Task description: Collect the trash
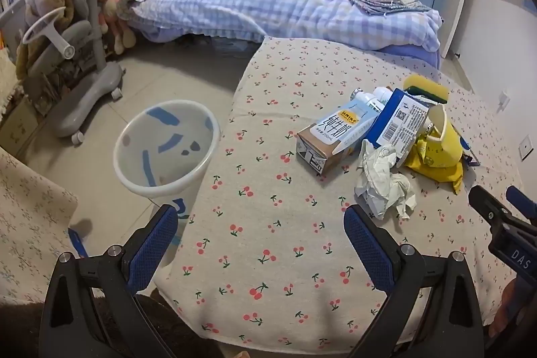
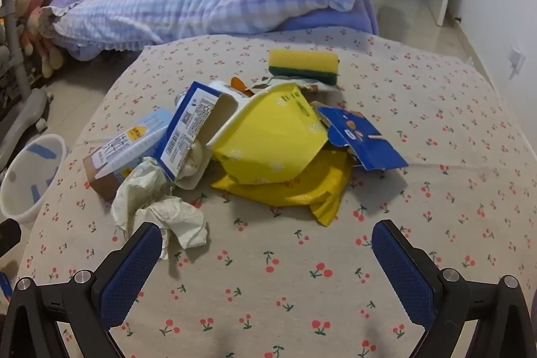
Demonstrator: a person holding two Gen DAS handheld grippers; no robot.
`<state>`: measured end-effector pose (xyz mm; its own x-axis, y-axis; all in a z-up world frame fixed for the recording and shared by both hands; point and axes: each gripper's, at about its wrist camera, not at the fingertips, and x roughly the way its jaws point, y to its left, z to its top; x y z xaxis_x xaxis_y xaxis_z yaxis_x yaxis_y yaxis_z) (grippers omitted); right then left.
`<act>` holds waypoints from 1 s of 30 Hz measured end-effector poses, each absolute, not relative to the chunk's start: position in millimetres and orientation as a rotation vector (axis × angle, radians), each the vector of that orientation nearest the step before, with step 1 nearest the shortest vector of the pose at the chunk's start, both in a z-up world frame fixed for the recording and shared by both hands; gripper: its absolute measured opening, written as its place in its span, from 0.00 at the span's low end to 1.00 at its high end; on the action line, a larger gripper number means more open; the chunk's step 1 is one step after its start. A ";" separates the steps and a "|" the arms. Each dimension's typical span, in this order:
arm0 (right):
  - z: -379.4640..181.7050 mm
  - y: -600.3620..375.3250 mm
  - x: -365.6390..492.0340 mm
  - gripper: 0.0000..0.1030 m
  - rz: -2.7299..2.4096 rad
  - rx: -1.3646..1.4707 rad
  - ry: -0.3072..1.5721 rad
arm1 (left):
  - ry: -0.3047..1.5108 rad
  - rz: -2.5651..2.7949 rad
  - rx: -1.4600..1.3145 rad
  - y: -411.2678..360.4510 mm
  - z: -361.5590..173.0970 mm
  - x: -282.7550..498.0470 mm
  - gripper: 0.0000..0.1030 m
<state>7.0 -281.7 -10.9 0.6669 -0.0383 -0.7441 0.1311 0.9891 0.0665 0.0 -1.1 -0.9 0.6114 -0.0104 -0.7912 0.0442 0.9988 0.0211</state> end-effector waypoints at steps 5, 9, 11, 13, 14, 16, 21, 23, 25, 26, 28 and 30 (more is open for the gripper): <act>-12.9 -279.6 10.5 1.00 -0.089 0.117 0.840 | 0.929 -0.039 0.035 -5.0 -3.7 -0.1 0.98; -11.1 -279.9 8.5 1.00 -0.086 0.121 0.843 | 0.917 -0.031 0.035 -2.4 1.4 -0.3 0.97; -10.9 -280.1 7.9 1.00 -0.086 0.122 0.841 | 0.926 -0.035 0.025 0.0 1.0 1.7 0.97; -10.7 -280.0 7.9 1.00 -0.086 0.126 0.840 | 0.925 -0.037 0.021 0.5 2.2 0.8 0.97; -11.3 -280.2 10.2 1.00 -0.083 0.125 0.841 | 0.923 -0.036 0.023 0.6 2.8 0.4 0.98; -11.0 -278.7 11.3 1.00 -0.085 0.125 0.839 | 0.923 -0.032 0.024 1.8 0.0 3.5 0.98; -5.6 -277.9 12.9 1.00 -0.072 0.138 0.839 | 0.927 -0.016 0.014 5.2 -1.8 5.9 0.97; -3.6 -277.6 12.6 1.00 -0.070 0.140 0.834 | 0.927 -0.012 0.011 6.0 -1.4 6.1 0.98; -3.3 -278.2 12.9 1.00 -0.070 0.141 0.831 | 0.922 -0.010 0.011 6.4 -0.7 5.3 0.97; -2.8 -278.1 12.6 1.00 -0.071 0.141 0.830 | 0.919 -0.010 0.013 6.5 -0.3 4.9 0.97; -2.4 -277.6 11.9 1.00 -0.068 0.143 0.832 | 0.918 -0.008 0.020 6.1 -0.8 5.2 0.97; -2.2 -278.0 11.3 0.99 -0.064 0.146 0.833 | 0.924 -0.005 0.020 5.8 -2.1 7.1 0.97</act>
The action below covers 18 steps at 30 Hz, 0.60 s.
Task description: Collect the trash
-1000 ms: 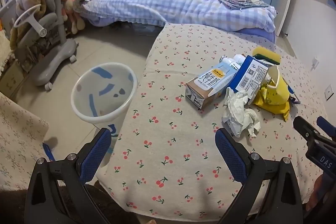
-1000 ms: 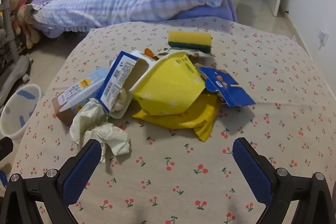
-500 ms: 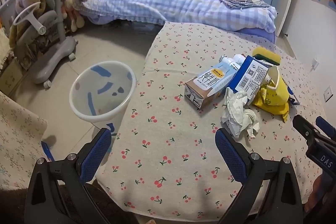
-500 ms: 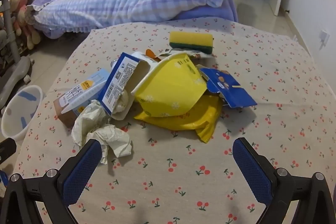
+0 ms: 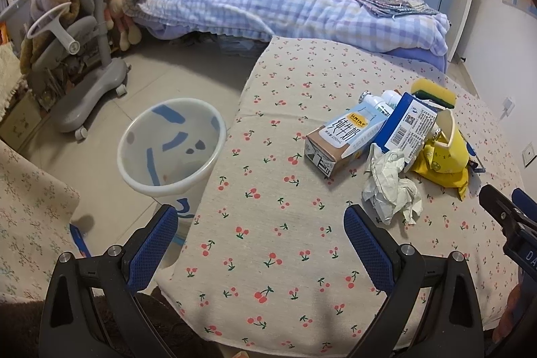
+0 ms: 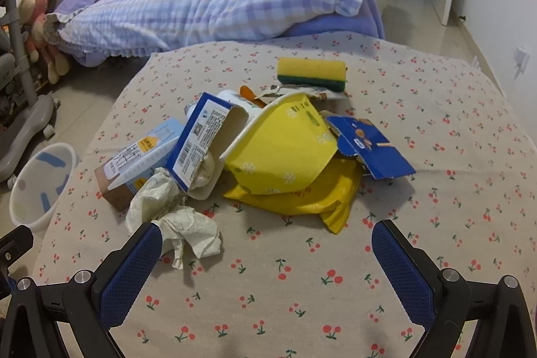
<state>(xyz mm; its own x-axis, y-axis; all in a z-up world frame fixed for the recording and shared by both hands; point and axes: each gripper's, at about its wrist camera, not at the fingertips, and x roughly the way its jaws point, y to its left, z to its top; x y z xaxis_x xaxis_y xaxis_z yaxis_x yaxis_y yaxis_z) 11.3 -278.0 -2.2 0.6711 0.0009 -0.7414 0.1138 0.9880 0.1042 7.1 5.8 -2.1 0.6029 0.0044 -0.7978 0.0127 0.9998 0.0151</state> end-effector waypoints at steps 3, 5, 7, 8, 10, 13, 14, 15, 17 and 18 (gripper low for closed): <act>-2.1 -278.3 11.2 0.99 -0.063 0.147 0.834 | 0.928 -0.004 0.014 5.6 -2.5 7.6 0.97; -1.6 -278.3 11.0 1.00 -0.062 0.152 0.832 | 0.924 -0.004 0.019 5.2 -2.3 7.4 0.97; -0.8 -278.0 10.8 1.00 -0.061 0.153 0.829 | 0.920 -0.002 0.025 3.7 -2.1 6.9 0.97; -0.4 -277.5 10.7 1.00 -0.061 0.150 0.828 | 0.920 -0.003 0.026 3.5 -2.2 6.9 0.97; 0.1 -277.7 10.6 0.99 -0.061 0.150 0.827 | 0.922 -0.001 0.024 3.5 -2.4 6.8 0.97; 0.4 -277.4 10.2 1.00 -0.064 0.149 0.827 | 0.922 0.001 0.019 3.9 -2.0 6.9 0.97; 0.6 -277.9 11.0 1.00 -0.064 0.150 0.828 | 0.921 0.002 0.019 4.1 -1.7 7.0 0.98; 0.8 -278.0 11.1 1.00 -0.064 0.152 0.828 | 0.919 0.004 0.018 4.1 -1.3 7.1 0.98; 1.7 -278.4 11.6 1.00 -0.065 0.157 0.827 | 0.917 0.006 0.015 5.3 -0.4 7.0 0.98; 2.2 -278.6 11.8 0.99 -0.065 0.159 0.826 | 0.914 0.007 0.013 5.5 0.2 6.8 0.98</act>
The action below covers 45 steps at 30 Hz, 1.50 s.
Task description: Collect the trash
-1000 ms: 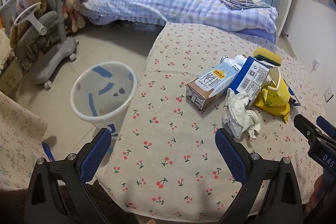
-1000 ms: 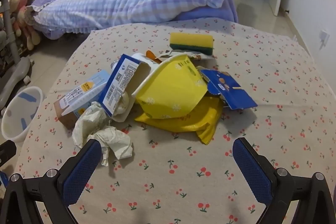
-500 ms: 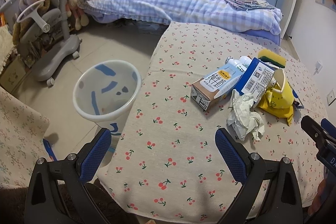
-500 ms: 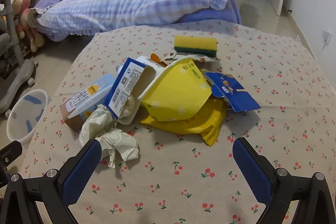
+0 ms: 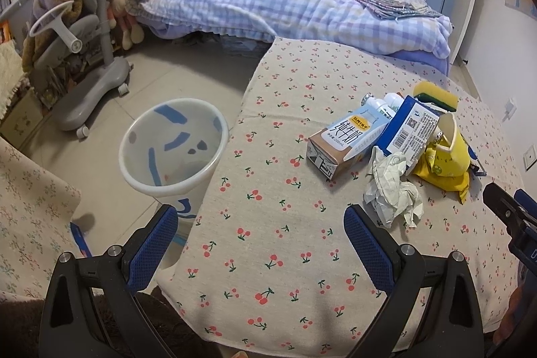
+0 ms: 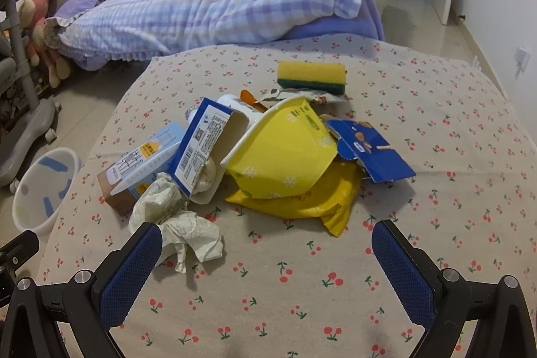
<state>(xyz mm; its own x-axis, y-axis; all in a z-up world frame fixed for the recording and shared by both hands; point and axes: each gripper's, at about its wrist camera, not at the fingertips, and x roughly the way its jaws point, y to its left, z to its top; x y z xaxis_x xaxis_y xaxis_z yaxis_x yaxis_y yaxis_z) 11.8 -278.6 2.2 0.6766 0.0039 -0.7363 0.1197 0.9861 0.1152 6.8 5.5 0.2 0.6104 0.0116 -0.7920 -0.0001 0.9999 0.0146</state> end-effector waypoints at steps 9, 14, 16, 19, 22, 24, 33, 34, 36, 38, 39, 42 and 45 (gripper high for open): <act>6.2 -274.7 12.4 1.00 -0.058 0.148 0.818 | 0.903 0.028 0.010 9.6 0.3 7.8 0.98; 10.9 -275.8 14.6 1.00 -0.055 0.160 0.806 | 0.912 0.023 -0.002 10.5 0.3 10.1 0.98; 9.2 -274.8 16.7 0.99 -0.055 0.157 0.814 | 0.909 0.023 0.001 10.3 1.1 10.2 0.97; 5.4 -272.8 19.9 1.00 -0.046 0.170 0.832 | 0.910 0.021 -0.001 10.7 1.4 9.5 0.98; 5.2 -270.4 18.6 0.99 -0.040 0.165 0.832 | 0.910 0.022 0.003 10.7 0.9 8.6 0.97; 5.3 -268.9 17.5 1.00 -0.038 0.157 0.828 | 0.911 0.022 0.003 10.7 0.9 8.0 0.97; 2.6 -272.7 18.4 0.99 -0.047 0.168 0.841 | 0.911 0.021 0.000 10.0 1.3 9.1 0.98; 3.0 -272.8 18.2 1.00 -0.045 0.172 0.840 | 0.908 0.021 0.005 9.2 1.9 8.9 0.97; 3.2 -272.3 17.8 0.99 -0.043 0.166 0.839 | 0.905 0.021 0.009 9.0 2.3 8.4 0.98; 2.7 -271.4 17.7 1.00 -0.045 0.161 0.839 | 0.910 0.020 0.004 9.3 2.3 8.3 0.98; 2.2 -271.5 18.0 1.00 -0.044 0.163 0.842 | 0.910 0.019 0.002 9.6 2.6 8.0 0.97; 1.5 -271.5 18.8 1.00 -0.042 0.166 0.846 | 0.906 0.014 0.005 10.3 3.9 7.1 0.97; 1.4 -271.0 19.1 1.00 -0.041 0.161 0.846 | 0.903 0.011 0.006 10.1 4.6 7.0 0.97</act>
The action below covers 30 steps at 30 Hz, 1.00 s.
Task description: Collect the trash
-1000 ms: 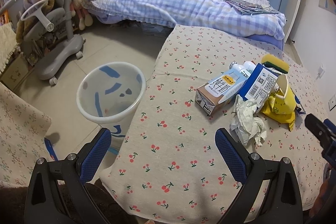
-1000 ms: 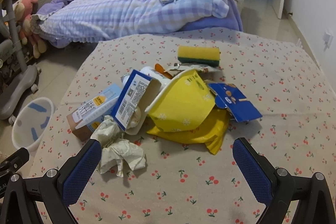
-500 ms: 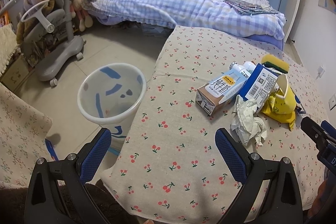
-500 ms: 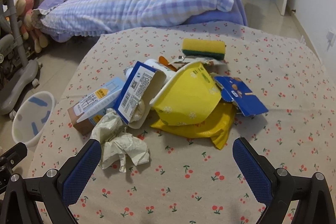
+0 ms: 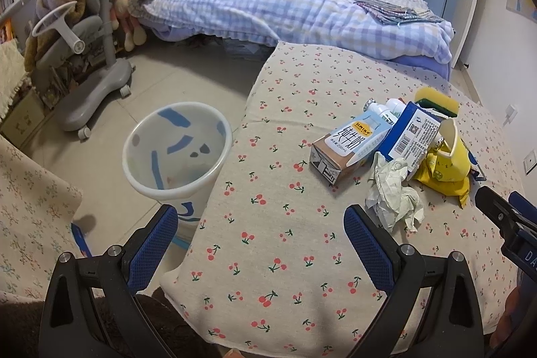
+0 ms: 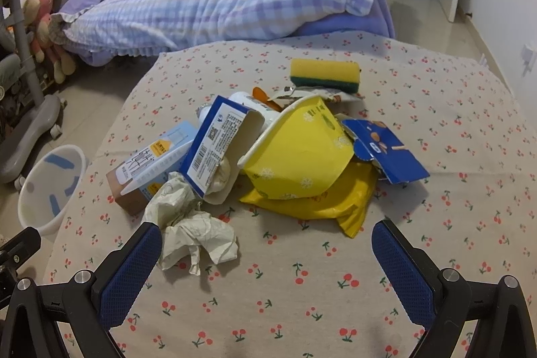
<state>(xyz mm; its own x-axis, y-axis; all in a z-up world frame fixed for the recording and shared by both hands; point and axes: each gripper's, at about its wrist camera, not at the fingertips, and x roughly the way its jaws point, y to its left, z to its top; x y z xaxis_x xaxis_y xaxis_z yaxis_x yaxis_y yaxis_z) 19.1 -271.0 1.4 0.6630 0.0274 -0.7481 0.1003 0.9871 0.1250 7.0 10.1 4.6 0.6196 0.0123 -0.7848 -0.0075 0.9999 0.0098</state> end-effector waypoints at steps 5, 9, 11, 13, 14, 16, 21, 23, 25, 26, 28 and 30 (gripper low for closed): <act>2.2 -270.0 19.5 1.00 -0.036 0.161 0.847 | 0.899 0.011 0.011 9.9 4.8 7.0 0.98; 2.6 -269.8 19.3 1.00 -0.036 0.160 0.846 | 0.898 0.013 0.009 10.3 5.0 6.9 0.97; 2.7 -269.7 19.4 1.00 -0.036 0.161 0.846 | 0.895 0.014 0.014 10.5 5.2 7.1 0.97; 3.2 -269.8 18.9 1.00 -0.036 0.162 0.846 | 0.897 0.012 0.014 10.7 5.7 7.3 0.97; 3.7 -270.3 18.9 1.00 -0.036 0.163 0.848 | 0.901 0.006 0.011 10.7 6.2 7.6 0.97; 7.0 -272.1 19.9 1.00 -0.027 0.174 0.856 | 0.905 -0.010 0.003 11.4 9.3 8.5 0.97; 17.6 -283.1 31.9 1.00 -0.034 0.172 0.906 | 0.962 -0.116 -0.019 10.1 19.3 21.6 0.97; 20.0 -289.7 41.0 1.00 -0.033 0.162 0.949 | 0.977 -0.163 -0.037 9.1 24.8 27.8 0.97; 21.8 -299.4 50.0 1.00 -0.027 0.156 0.983 | 0.972 -0.209 -0.020 4.4 31.4 35.1 0.97; 22.5 -305.1 54.7 1.00 -0.030 0.152 0.996 | 0.973 -0.228 -0.002 0.5 34.1 39.5 0.97; 22.2 -319.4 64.9 1.00 -0.042 0.159 1.034 | 0.990 -0.267 0.026 -8.1 37.6 50.2 0.97; 18.5 -337.7 77.1 1.00 -0.032 0.211 1.085 | 1.010 -0.312 0.046 -17.6 38.4 63.6 0.97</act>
